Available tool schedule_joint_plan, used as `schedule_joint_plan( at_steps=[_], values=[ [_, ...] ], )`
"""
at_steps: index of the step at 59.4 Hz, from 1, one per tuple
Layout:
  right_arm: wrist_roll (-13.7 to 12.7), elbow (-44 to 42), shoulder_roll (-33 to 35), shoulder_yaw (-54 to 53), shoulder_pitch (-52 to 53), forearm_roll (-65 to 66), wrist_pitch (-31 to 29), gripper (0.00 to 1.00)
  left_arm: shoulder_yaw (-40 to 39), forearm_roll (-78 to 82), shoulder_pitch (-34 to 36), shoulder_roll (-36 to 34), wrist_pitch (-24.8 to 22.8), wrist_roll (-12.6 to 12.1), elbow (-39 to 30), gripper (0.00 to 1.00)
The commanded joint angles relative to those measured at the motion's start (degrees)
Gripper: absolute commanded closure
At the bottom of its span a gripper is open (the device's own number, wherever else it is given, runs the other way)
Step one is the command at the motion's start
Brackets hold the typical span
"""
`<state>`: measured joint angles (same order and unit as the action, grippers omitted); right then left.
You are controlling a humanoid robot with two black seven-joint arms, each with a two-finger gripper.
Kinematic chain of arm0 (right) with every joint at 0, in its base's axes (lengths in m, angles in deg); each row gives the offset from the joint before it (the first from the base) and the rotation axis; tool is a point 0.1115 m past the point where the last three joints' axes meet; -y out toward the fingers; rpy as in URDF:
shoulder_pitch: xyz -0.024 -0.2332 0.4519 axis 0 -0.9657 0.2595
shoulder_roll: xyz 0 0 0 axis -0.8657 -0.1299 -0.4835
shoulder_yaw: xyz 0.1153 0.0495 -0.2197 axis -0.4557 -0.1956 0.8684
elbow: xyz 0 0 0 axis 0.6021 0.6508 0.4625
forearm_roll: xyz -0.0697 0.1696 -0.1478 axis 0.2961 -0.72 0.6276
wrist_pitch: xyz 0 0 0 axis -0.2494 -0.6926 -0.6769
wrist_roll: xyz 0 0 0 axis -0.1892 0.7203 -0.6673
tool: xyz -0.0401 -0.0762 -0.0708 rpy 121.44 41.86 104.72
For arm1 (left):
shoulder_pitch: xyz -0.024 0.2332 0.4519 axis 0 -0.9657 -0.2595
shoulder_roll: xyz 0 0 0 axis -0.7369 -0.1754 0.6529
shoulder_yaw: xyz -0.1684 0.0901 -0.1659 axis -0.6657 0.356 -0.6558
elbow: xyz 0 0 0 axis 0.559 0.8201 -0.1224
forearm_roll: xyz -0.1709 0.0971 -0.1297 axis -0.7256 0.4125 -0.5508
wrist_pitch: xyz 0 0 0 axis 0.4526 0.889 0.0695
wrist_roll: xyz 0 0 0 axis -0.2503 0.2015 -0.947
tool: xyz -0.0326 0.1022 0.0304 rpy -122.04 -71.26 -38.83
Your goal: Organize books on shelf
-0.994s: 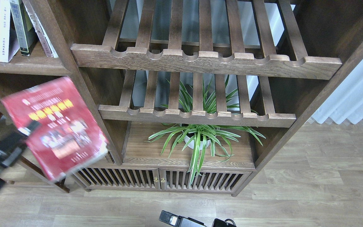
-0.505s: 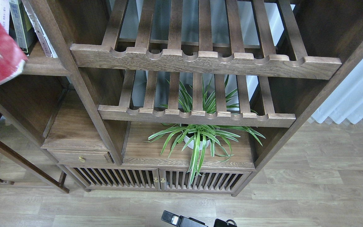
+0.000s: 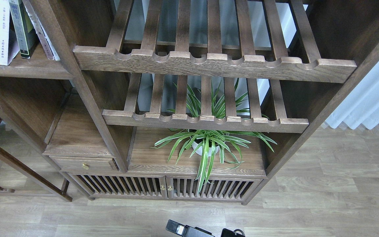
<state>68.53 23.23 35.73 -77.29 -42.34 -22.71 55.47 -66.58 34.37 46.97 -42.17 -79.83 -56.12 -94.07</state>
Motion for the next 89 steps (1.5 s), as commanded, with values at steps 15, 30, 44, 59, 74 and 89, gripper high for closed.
schedule_joint_plan(
  at_steps=[15,30,44,59,74,89],
  values=[
    [0.0,0.0,-1.1,-0.1,-0.1,0.1,0.0,0.05,17.3,11.0,23.0,0.4,0.0,-0.9,9.2,0.89],
    [0.0,0.0,-1.2,-0.1,-0.3,0.0,0.0,0.05,28.0,16.4,39.1,2.3,0.0,-1.1,19.8,0.88],
    [0.0,0.0,-1.4,-0.2,0.1,0.0,0.0,0.05,35.6,17.4,47.3,4.1,0.0,-1.2,26.6,0.87],
    [0.0,0.0,-2.2,-0.4,0.4,-0.1,0.0,0.05,39.5,17.4,51.5,6.9,0.0,-1.2,29.1,0.85],
    [0.1,0.0,-2.4,-0.4,0.4,-0.3,0.0,0.05,40.3,16.7,51.9,10.9,0.0,-1.0,29.8,0.48],
    [0.1,0.0,-2.4,-1.3,0.3,-0.4,0.0,0.04,39.3,11.3,50.5,9.2,0.0,-0.8,27.1,0.44]
  ],
)
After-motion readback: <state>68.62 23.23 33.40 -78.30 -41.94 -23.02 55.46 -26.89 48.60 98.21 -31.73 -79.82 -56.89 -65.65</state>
